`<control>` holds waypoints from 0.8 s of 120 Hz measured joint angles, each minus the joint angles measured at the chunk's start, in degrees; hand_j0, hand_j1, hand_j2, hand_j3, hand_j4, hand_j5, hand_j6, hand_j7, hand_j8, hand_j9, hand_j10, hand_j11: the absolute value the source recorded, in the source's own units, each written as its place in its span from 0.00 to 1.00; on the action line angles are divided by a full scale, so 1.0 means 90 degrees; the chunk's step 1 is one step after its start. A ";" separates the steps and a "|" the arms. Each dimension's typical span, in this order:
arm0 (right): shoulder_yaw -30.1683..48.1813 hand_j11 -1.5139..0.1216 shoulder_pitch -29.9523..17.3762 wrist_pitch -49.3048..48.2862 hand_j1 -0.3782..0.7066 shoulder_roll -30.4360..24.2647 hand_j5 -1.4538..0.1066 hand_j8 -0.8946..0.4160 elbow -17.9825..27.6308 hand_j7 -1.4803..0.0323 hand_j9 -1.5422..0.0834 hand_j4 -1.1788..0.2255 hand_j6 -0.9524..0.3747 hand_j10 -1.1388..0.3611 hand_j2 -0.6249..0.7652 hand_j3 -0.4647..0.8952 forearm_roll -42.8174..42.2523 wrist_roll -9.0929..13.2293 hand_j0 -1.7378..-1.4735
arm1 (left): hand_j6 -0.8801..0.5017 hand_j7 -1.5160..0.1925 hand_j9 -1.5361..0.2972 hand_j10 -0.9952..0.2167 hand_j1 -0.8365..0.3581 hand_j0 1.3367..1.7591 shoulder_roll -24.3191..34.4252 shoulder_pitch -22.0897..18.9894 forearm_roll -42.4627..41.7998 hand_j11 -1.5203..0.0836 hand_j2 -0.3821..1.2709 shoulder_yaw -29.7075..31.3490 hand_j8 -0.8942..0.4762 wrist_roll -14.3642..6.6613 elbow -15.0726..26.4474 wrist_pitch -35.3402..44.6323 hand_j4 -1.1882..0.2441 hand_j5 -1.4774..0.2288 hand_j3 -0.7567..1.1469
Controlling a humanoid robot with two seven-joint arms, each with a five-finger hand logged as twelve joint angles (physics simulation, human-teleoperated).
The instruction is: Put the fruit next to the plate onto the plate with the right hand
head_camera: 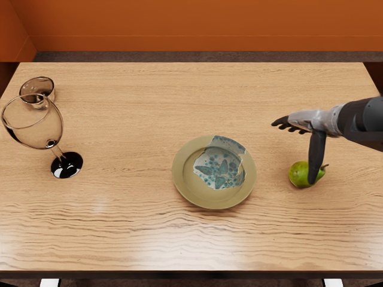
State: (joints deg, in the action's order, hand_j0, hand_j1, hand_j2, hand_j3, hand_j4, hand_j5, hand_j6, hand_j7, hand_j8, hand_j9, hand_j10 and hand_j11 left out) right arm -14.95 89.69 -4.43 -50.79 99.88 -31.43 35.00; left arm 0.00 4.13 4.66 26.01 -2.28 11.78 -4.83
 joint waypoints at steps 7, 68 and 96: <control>-0.0025 0.89 -0.0093 0.0132 0.07 0.0025 0.90 0.65 0.0006 0.94 0.91 0.81 0.68 0.73 0.44 0.34 -0.0232 0.0000 0.30 | 0.64 0.89 0.84 0.82 0.99 0.76 0.0000 -0.0005 0.0000 0.95 0.23 0.0000 0.65 0.0000 0.0000 0.0000 0.83 0.87 0.40; -0.0279 0.89 -0.0959 0.1089 0.07 0.0609 0.90 0.65 0.0013 0.94 0.92 0.81 0.68 0.73 0.44 0.34 -0.1483 0.0000 0.30 | 0.64 0.89 0.84 0.82 0.99 0.76 0.0000 -0.0029 0.0000 0.95 0.23 -0.0009 0.65 0.0000 -0.0009 0.0000 0.83 0.87 0.40; -0.0747 0.89 -0.0997 0.1764 0.07 0.0736 0.90 0.65 0.0014 0.94 0.92 0.81 0.68 0.73 0.44 0.34 -0.1820 0.0000 0.30 | 0.64 0.89 0.84 0.82 0.99 0.76 0.0000 -0.0029 0.0000 0.95 0.23 0.0003 0.65 0.0000 -0.0010 0.0000 0.83 0.87 0.40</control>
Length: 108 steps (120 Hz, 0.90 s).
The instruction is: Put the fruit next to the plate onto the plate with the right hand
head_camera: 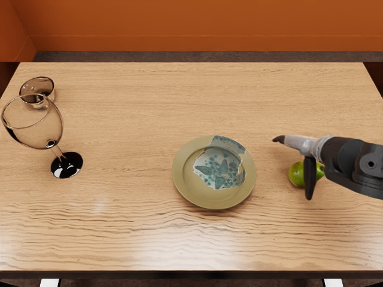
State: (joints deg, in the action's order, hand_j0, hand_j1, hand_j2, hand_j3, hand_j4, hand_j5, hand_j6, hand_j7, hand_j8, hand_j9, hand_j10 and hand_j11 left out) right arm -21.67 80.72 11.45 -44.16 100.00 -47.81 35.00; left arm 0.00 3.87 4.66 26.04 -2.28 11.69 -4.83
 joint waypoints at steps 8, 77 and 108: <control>-0.0088 0.89 -0.0003 0.0174 0.07 0.0033 0.90 0.65 0.0000 0.94 0.91 0.81 0.68 0.73 0.44 0.34 -0.0098 0.0000 0.30 | 0.64 0.89 0.84 0.82 0.99 0.76 0.0000 0.0000 0.0000 0.95 0.23 0.0002 0.65 0.0000 0.0000 0.0000 0.83 0.87 0.40; -0.0485 0.76 -0.0011 0.0706 0.25 0.0031 0.76 0.52 0.0000 0.80 0.79 0.69 0.56 0.62 0.42 0.34 -0.0337 0.0000 0.30 | 0.64 0.89 0.84 0.82 0.99 0.76 0.0000 0.0000 0.0000 0.95 0.23 0.0019 0.65 0.0000 0.0000 0.0000 0.83 0.87 0.40; -0.0501 0.69 -0.0007 0.0745 0.33 0.0040 0.68 0.46 0.0000 0.73 0.71 0.63 0.49 0.56 0.44 0.34 -0.0385 0.0001 0.30 | 0.64 0.89 0.84 0.82 0.99 0.76 0.0000 0.0000 0.0000 0.95 0.23 0.0017 0.65 0.0000 0.0000 0.0000 0.83 0.87 0.40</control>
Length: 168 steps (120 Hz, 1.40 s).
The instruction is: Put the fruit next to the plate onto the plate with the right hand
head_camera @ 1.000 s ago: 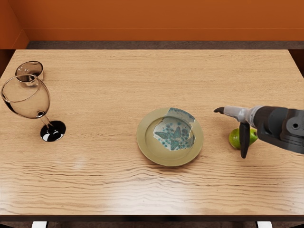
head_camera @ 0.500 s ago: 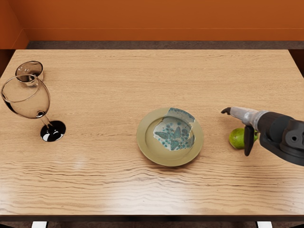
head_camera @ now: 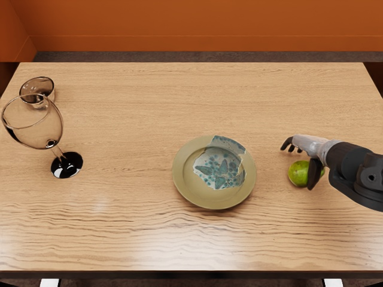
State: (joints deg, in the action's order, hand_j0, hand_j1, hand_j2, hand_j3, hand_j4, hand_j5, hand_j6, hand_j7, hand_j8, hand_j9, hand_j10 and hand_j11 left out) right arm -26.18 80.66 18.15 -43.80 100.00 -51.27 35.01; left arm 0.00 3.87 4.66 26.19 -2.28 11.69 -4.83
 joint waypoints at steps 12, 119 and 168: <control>-0.0001 0.66 0.0002 0.0001 0.37 0.0008 0.65 0.43 0.0000 0.69 0.68 0.60 0.46 0.54 0.45 0.34 -0.0004 0.0001 0.30 | 0.64 0.89 0.84 0.82 0.99 0.76 0.0000 0.0000 0.0000 0.95 0.23 -0.0001 0.65 0.0000 0.0000 0.0000 0.83 0.87 0.40; 0.0015 0.30 -0.0006 0.0031 0.56 0.0024 0.28 0.48 0.0002 0.34 0.33 0.37 0.49 0.46 0.62 0.34 -0.0041 -0.0009 0.32 | 0.64 0.89 0.84 0.82 0.99 0.76 0.0000 0.0000 0.0000 0.95 0.23 0.0000 0.65 0.0000 0.0000 0.0000 0.83 0.87 0.40; 0.1068 0.25 0.0003 -0.0670 0.57 -0.0137 0.20 0.52 0.0005 0.30 0.28 0.33 0.51 0.47 0.66 0.34 0.0175 -0.0018 0.31 | 0.64 0.89 0.84 0.82 0.99 0.76 0.0000 0.0020 0.0000 0.95 0.23 -0.0001 0.65 0.0000 0.0000 0.0000 0.83 0.87 0.40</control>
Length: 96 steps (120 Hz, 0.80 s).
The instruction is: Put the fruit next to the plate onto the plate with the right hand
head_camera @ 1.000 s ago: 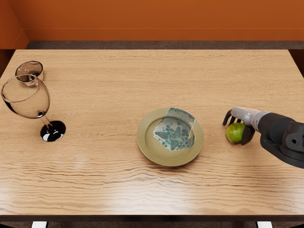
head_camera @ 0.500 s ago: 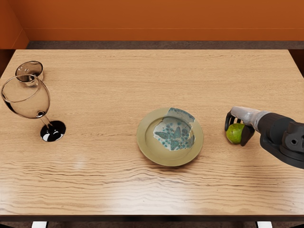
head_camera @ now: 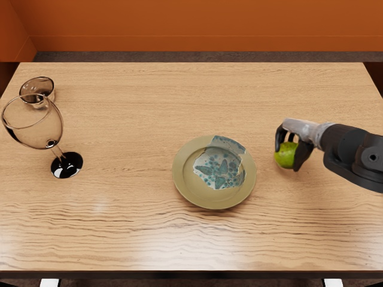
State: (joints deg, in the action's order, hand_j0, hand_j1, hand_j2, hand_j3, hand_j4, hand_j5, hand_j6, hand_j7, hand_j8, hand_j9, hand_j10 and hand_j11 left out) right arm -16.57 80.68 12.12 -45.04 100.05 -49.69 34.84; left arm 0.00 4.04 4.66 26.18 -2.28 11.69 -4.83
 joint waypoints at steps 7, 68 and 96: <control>0.0234 0.25 -0.0008 -0.0160 0.57 -0.0011 0.20 0.52 0.0000 0.30 0.28 0.32 0.51 0.47 0.67 0.34 0.0101 0.0000 0.31 | 0.64 0.89 0.84 0.82 0.99 0.76 0.0000 0.0000 0.0000 0.95 0.23 -0.0006 0.65 0.0000 0.0000 0.0000 0.83 0.87 0.40; 0.1540 0.25 0.0295 -0.1111 0.63 0.0263 0.18 0.56 0.0000 0.29 0.27 0.32 0.55 0.50 0.69 0.34 0.1250 0.0008 0.30 | 0.64 0.89 0.84 0.82 0.99 0.76 0.0000 -0.0029 0.0000 0.95 0.23 -0.0047 0.65 0.0000 0.0001 0.0000 0.83 0.87 0.40; 0.1584 0.24 0.0687 -0.1062 0.63 0.0762 0.17 0.56 0.0000 0.29 0.26 0.31 0.56 0.50 0.71 0.34 0.1703 0.0008 0.30 | 0.64 0.89 0.84 0.82 0.99 0.76 0.0000 -0.0067 0.0000 0.95 0.23 -0.0047 0.65 0.0000 0.0001 0.0000 0.83 0.87 0.40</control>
State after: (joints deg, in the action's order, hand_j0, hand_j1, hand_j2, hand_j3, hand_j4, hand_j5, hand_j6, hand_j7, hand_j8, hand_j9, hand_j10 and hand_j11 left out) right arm -2.31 86.87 2.56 -38.18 100.05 -34.37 34.91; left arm 0.00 3.44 4.66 25.75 -2.28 11.70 -4.83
